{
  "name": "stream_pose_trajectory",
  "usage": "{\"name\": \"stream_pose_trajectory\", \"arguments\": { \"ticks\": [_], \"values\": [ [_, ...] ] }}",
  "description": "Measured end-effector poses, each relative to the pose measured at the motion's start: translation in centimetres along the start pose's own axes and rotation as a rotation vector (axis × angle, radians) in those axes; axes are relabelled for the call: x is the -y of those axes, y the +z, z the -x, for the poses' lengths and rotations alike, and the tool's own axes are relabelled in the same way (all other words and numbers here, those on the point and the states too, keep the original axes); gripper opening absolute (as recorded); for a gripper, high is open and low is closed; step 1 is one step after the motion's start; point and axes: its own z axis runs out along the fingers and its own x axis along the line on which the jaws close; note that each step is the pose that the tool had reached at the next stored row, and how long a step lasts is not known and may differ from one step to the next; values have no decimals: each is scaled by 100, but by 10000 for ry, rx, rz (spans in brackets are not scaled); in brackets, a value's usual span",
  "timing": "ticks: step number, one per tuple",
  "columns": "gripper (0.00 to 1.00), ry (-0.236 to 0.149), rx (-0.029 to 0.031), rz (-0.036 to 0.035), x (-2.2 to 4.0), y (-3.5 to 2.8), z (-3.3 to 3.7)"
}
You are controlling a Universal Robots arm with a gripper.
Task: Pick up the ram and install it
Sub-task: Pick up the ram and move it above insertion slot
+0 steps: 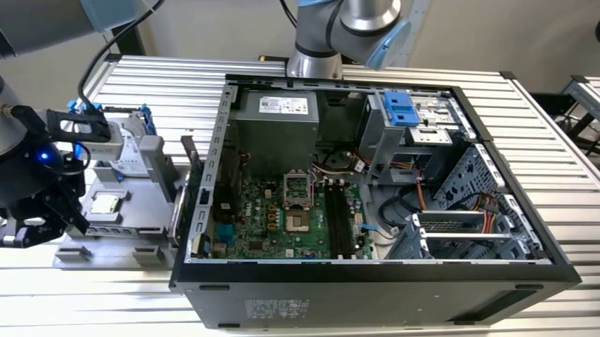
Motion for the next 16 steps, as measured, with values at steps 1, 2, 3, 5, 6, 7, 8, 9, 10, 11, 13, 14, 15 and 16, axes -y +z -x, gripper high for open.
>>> {"name": "stream_pose_trajectory", "arguments": {
  "ticks": [1, 2, 3, 5, 6, 7, 8, 9, 10, 11, 13, 14, 15, 16],
  "values": [
    [0, 0, -1, 0, 0, 0, 0],
    [0, 0, -1, 0, 0, 0, 0],
    [0, 1, -1, 0, -1, 0, 0],
    [0, 1, -2, 1, -1, -1, 1],
    [0, 1, -2, 1, -1, -1, 1],
    [0, 1, -2, 0, -1, -1, 3],
    [0, 1, -3, 1, -1, -3, 4],
    [0, 1, -5, 2, -2, -7, 4],
    [0, 1, -4, 2, -2, -16, 5],
    [0, 1, -2, 0, -2, -28, 5],
    [0, 1, -3, 2, -3, -65, 7],
    [0, -3, -3, 1, -4, -83, 8],
    [0, -9, -2, 0, -4, -100, 8],
    [0, -13, -2, 1, -5, -116, 9]
  ]
}}
